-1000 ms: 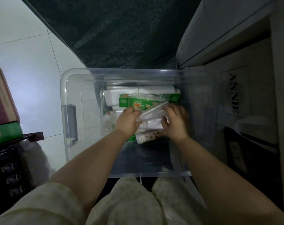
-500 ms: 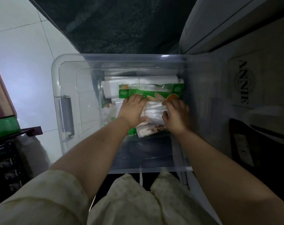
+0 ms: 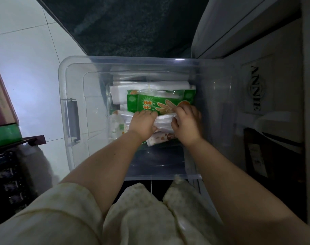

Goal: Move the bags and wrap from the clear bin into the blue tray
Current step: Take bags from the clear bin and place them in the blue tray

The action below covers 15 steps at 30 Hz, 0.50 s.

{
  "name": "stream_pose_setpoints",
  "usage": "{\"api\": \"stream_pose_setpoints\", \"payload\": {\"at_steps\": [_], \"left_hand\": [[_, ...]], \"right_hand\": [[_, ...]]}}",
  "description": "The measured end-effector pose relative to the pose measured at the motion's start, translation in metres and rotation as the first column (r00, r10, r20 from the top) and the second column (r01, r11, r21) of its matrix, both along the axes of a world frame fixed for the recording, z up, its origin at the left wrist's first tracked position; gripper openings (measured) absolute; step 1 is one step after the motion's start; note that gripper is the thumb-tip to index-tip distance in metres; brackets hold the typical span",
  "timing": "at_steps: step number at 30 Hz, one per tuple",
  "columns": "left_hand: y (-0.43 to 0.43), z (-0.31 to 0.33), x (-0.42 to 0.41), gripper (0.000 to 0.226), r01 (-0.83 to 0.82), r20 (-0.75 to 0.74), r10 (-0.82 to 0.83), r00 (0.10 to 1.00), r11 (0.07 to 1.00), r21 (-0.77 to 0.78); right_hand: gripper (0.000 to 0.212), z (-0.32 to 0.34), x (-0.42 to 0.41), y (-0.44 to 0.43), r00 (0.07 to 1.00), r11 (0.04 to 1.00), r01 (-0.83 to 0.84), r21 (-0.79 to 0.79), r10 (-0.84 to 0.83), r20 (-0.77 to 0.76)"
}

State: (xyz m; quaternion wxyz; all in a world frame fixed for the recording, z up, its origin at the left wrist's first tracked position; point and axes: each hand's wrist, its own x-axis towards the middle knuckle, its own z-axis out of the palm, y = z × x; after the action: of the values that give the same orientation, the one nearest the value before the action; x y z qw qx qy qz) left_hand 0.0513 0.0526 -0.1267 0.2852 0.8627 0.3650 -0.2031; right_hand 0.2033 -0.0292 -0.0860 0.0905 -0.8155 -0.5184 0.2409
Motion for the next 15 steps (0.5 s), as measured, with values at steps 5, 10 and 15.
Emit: {"api": "stream_pose_setpoints", "payload": {"at_steps": [5, 10, 15], "left_hand": [[0.008, 0.044, -0.011, 0.039, -0.075, 0.044, 0.07, 0.997, 0.988, 0.134], [0.039, 0.116, -0.024, 0.034, -0.15, 0.132, 0.122, 0.984, 0.962, 0.227], [0.056, 0.184, -0.033, 0.03, -0.076, 0.27, -0.009, 0.963, 0.95, 0.302]], "right_hand": [[0.038, 0.043, 0.002, -0.003, 0.998, 0.997, -0.037, 0.074, 0.04, -0.041], [0.034, 0.108, -0.009, -0.007, 0.996, 0.99, -0.049, 0.133, 0.038, 0.08], [0.026, 0.166, -0.038, -0.017, 0.967, 0.982, 0.051, 0.181, -0.094, 0.236]]}}
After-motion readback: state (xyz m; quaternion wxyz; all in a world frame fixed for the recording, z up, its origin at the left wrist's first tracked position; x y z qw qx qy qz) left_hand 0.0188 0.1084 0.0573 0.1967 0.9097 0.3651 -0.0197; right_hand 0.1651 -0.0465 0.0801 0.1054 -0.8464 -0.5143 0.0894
